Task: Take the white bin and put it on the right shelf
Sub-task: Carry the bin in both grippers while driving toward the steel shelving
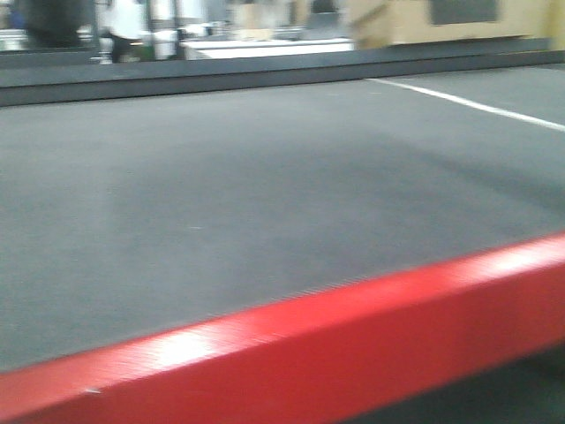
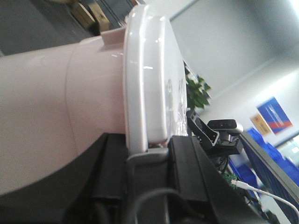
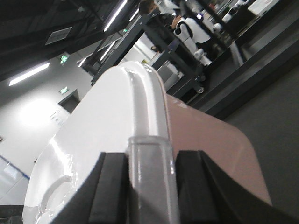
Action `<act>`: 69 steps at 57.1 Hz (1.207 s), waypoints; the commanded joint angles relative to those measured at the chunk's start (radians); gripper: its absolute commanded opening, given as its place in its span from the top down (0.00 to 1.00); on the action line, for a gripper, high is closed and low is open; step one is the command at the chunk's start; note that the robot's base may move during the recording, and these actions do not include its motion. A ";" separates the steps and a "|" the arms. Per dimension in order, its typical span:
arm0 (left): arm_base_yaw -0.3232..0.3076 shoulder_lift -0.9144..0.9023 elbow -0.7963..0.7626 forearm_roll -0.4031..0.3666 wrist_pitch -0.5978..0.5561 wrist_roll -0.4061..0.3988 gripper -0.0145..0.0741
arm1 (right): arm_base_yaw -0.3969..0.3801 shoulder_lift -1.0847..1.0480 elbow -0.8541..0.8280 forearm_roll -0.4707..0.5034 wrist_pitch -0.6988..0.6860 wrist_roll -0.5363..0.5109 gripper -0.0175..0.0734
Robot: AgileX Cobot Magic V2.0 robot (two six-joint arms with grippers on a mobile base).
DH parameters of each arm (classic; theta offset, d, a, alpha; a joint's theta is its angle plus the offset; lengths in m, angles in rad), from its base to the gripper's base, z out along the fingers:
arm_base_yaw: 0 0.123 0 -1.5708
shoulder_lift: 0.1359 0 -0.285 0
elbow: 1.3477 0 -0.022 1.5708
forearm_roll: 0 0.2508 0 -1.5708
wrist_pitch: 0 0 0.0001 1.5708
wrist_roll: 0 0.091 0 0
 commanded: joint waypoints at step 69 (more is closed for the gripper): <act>-0.029 -0.055 -0.040 -0.118 0.216 0.012 0.98 | 0.012 -0.041 -0.038 0.139 0.008 -0.007 0.74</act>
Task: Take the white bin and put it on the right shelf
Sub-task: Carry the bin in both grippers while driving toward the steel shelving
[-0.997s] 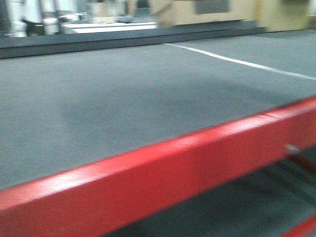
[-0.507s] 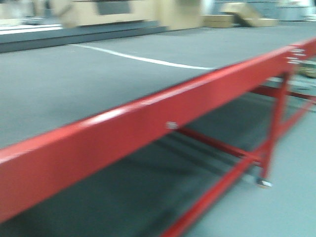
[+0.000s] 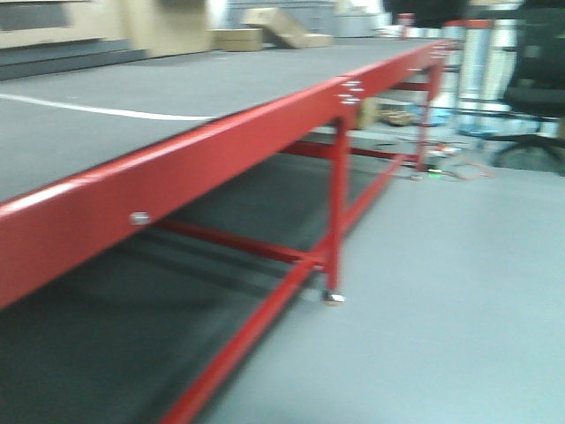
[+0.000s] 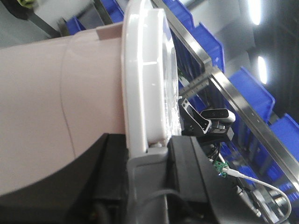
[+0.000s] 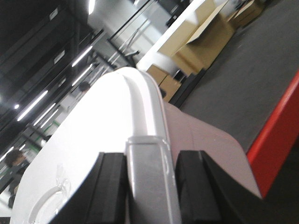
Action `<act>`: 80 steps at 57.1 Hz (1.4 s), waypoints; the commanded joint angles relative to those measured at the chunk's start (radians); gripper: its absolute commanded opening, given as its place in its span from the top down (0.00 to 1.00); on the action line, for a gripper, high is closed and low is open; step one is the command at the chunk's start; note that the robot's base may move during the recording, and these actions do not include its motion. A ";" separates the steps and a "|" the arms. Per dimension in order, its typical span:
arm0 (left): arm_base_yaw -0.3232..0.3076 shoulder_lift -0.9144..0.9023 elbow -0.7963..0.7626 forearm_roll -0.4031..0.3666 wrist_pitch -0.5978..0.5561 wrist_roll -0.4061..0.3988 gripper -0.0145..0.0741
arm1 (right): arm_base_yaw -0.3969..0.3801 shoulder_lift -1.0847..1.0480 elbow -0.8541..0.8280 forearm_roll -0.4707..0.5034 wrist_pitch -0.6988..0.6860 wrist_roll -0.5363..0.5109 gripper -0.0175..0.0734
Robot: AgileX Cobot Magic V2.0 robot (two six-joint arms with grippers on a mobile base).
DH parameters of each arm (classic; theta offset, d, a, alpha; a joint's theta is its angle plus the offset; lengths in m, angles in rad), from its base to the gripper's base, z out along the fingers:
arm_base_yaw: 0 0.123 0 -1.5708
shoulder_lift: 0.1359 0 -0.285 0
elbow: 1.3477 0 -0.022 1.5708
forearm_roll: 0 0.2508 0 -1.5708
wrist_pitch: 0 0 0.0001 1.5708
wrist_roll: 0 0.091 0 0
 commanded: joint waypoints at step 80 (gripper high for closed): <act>-0.024 -0.055 -0.040 -0.118 0.184 0.018 0.98 | 0.012 -0.039 -0.038 0.139 0.046 -0.007 0.74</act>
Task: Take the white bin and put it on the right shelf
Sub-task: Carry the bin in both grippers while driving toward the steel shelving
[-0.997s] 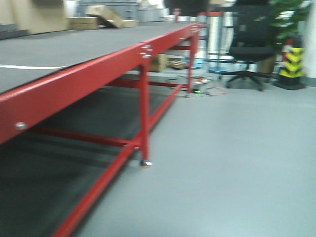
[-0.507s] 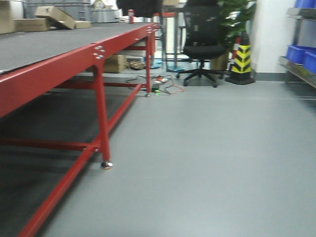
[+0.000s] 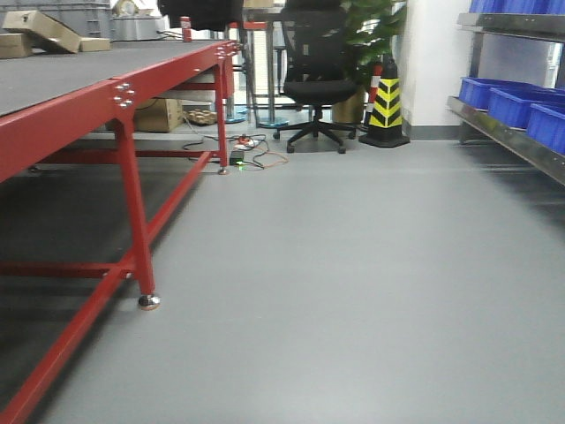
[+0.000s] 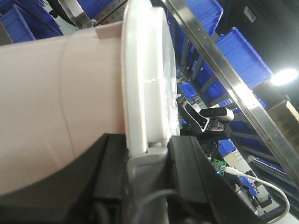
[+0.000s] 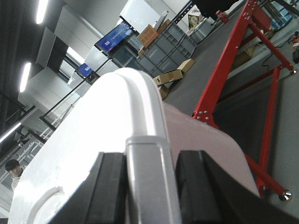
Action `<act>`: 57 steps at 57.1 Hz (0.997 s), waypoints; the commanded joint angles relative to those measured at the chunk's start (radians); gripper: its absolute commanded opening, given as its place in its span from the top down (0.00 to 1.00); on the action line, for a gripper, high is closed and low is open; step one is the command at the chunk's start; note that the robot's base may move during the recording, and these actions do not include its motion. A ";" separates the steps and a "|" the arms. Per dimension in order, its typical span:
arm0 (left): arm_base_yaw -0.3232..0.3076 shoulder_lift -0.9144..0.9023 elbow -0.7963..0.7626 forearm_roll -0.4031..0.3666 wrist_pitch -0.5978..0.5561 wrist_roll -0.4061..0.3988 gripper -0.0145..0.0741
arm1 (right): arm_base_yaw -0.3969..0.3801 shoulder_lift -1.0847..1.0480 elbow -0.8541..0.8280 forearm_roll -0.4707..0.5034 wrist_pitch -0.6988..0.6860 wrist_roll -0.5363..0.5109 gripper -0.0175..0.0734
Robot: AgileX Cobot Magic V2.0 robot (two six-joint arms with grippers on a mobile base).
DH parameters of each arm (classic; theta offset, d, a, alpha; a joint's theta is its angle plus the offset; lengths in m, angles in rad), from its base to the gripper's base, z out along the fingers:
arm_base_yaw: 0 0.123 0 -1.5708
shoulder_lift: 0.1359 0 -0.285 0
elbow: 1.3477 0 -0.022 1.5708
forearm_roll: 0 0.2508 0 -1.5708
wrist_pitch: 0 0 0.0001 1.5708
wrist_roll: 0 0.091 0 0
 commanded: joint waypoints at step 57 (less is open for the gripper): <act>-0.024 -0.055 -0.040 -0.118 0.179 0.019 0.98 | 0.012 -0.039 -0.038 0.139 0.051 -0.005 0.74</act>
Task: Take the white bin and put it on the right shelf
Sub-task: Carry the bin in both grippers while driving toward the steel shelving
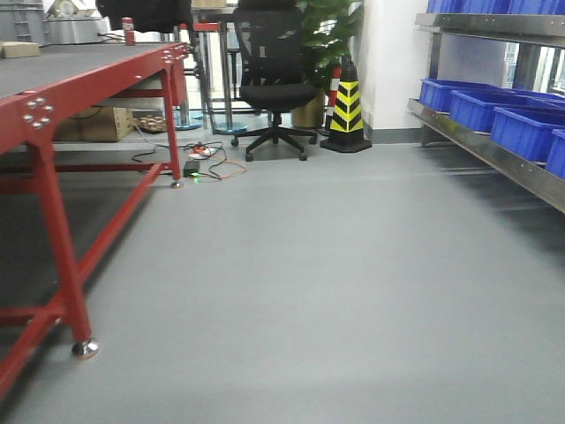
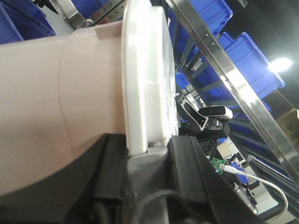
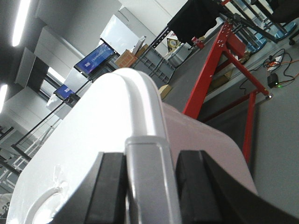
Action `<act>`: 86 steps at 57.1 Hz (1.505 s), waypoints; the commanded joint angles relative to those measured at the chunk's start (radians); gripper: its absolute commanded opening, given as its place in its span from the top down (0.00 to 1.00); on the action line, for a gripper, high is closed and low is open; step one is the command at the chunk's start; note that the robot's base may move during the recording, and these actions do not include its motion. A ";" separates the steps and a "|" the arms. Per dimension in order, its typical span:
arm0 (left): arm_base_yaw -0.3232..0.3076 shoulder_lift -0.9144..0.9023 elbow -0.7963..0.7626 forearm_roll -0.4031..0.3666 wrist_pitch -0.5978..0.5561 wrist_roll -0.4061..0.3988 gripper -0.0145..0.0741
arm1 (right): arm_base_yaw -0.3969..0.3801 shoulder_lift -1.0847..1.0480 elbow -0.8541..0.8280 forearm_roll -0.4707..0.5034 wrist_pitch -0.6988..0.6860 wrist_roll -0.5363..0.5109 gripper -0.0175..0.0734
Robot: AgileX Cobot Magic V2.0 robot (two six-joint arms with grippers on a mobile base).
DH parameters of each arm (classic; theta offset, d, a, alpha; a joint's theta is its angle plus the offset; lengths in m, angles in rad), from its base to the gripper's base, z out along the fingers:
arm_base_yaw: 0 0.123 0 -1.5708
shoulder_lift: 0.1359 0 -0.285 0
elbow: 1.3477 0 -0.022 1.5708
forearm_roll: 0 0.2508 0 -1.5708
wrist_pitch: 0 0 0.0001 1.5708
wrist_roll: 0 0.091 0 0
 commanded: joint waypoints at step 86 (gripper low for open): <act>-0.024 -0.053 -0.040 -0.118 0.172 0.019 0.98 | 0.012 -0.039 -0.038 0.139 0.050 -0.005 0.74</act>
